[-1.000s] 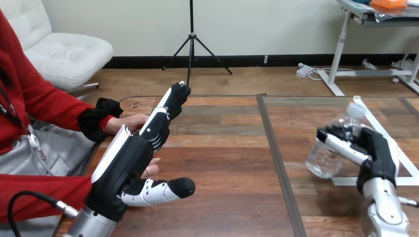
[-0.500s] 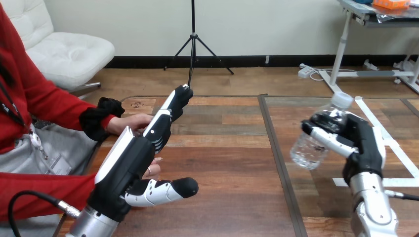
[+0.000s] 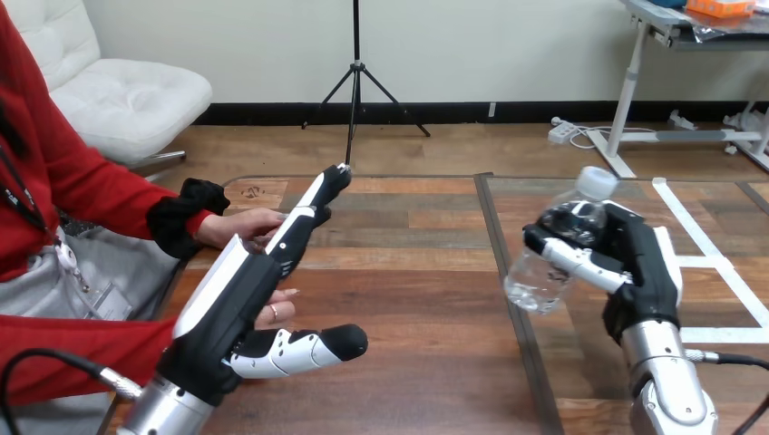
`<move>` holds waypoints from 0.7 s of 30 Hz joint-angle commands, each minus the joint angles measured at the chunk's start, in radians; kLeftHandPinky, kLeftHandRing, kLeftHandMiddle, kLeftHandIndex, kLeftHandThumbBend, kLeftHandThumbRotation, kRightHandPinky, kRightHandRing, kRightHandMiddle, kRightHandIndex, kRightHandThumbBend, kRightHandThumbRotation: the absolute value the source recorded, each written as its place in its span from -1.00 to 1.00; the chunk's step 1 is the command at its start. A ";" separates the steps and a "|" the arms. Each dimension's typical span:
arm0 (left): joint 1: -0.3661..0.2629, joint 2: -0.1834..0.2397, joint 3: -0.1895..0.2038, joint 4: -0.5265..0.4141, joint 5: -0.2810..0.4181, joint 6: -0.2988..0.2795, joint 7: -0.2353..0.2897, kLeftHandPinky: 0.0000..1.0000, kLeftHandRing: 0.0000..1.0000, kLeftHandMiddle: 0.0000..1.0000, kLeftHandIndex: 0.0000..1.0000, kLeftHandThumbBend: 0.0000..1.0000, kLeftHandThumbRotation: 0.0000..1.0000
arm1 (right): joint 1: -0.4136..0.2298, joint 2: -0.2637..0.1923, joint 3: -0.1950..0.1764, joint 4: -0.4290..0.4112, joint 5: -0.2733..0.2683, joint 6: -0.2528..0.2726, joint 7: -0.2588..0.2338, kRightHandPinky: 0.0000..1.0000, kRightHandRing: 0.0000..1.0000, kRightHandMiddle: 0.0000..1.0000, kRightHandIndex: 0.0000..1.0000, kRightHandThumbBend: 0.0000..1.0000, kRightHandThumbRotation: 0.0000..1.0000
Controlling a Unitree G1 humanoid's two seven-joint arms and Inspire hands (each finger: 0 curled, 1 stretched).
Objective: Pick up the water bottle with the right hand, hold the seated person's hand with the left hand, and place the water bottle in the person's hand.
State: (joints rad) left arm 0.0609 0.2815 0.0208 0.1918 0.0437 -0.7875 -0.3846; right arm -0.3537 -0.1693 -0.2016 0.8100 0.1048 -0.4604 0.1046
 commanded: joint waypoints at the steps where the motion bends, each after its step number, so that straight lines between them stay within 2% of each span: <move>1: -0.045 0.056 0.058 -0.079 0.055 -0.008 0.049 0.91 1.00 1.00 1.00 1.00 0.45 | -0.041 -0.003 0.007 -0.146 0.025 -0.015 0.027 -0.35 -0.24 -0.11 -0.13 0.66 -1.00; 8: -0.042 0.101 0.083 -0.087 0.119 -0.004 0.078 0.92 1.00 1.00 1.00 1.00 0.35 | -0.022 0.006 0.011 -0.196 0.036 -0.009 0.057 -0.34 -0.24 -0.12 -0.13 0.68 -1.00; 14: -0.033 0.140 0.100 -0.116 0.142 0.050 0.083 0.92 1.00 1.00 0.99 1.00 0.22 | -0.008 0.008 0.017 -0.230 0.049 -0.016 0.098 -0.34 -0.23 -0.12 -0.13 0.68 -1.00; 21: -0.040 0.197 0.122 -0.111 0.171 0.070 0.090 0.91 1.00 1.00 0.97 1.00 0.12 | 0.010 0.020 0.023 -0.281 0.060 0.009 0.115 -0.34 -0.24 -0.13 -0.13 0.71 -1.00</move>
State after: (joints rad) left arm 0.0614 0.4283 0.1155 0.1152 0.1976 -0.7296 -0.3129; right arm -0.3082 -0.1570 -0.1893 0.6222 0.1454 -0.4453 0.2075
